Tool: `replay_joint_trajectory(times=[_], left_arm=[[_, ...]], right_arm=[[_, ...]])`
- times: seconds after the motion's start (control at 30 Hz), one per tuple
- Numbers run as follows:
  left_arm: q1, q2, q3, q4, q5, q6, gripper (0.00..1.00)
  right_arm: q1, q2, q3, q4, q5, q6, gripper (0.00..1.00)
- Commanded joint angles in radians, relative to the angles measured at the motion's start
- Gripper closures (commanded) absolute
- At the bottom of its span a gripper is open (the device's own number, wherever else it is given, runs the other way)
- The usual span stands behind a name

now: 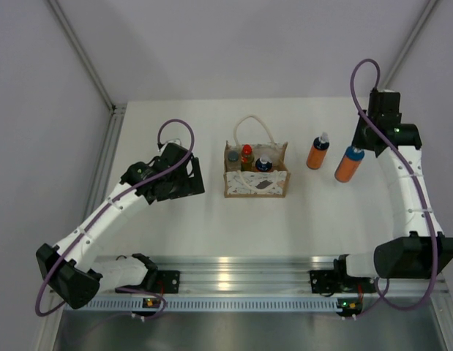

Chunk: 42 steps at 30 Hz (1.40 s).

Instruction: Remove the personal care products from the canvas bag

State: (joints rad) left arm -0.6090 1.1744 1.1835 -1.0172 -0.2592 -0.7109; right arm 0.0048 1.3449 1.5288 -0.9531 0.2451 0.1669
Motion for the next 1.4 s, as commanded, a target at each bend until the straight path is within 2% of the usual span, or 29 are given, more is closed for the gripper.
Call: replay_joint_trajectory(times=[0.0, 0.23, 0.67, 0.7, 0.77, 0.8, 0.87, 0.9, 0.97, 1.07, 1.23, 1.37], left_arm=[[-0.001, -0.015, -0.008, -0.003, -0.005, 0.002, 0.02], [-0.001, -0.033, -0.024, -0.004, -0.006, -0.004, 0.02], [-0.001, -0.059, -0.028, -0.004, -0.012, -0.007, 0.01], [-0.001, -0.061, -0.027, -0.004, -0.011, -0.007, 0.02], [-0.001, -0.064, -0.030, -0.004, -0.011, -0.007, 0.02], [-0.001, -0.064, -0.031, -0.004, -0.011, -0.007, 0.02], [-0.001, -0.064, -0.033, -0.004, -0.011, -0.007, 0.02], [-0.001, -0.062, -0.032, -0.004, -0.011, -0.007, 0.01], [-0.001, -0.062, -0.033, -0.004, -0.011, -0.007, 0.02], [-0.001, -0.058, -0.028, -0.004, -0.011, -0.005, 0.01], [-0.001, -0.058, -0.021, -0.001, -0.011, -0.001, 0.01], [-0.001, -0.047, -0.012, -0.001, -0.020, -0.002, 0.01]], right_arm=[[-0.051, -0.009, -0.018, 0.217, -0.020, 0.025, 1.00], [-0.080, 0.106, -0.013, 0.280, -0.050, 0.026, 1.00], [-0.101, 0.327, 0.031, 0.292, -0.109, 0.008, 1.00], [-0.101, 0.330, 0.027, 0.292, -0.112, 0.011, 0.97], [-0.101, 0.327, 0.024, 0.292, -0.112, 0.022, 0.81], [-0.101, 0.326, 0.024, 0.293, -0.113, 0.025, 0.76], [-0.101, 0.321, 0.027, 0.292, -0.124, 0.028, 0.72], [-0.101, 0.321, 0.034, 0.290, -0.128, 0.032, 0.65], [-0.101, 0.313, 0.040, 0.292, -0.129, 0.036, 0.60], [-0.101, 0.297, 0.056, 0.286, -0.141, 0.043, 0.43], [-0.086, 0.237, 0.077, 0.263, -0.176, 0.057, 0.40], [-0.005, 0.154, 0.074, 0.251, -0.155, 0.043, 0.40]])
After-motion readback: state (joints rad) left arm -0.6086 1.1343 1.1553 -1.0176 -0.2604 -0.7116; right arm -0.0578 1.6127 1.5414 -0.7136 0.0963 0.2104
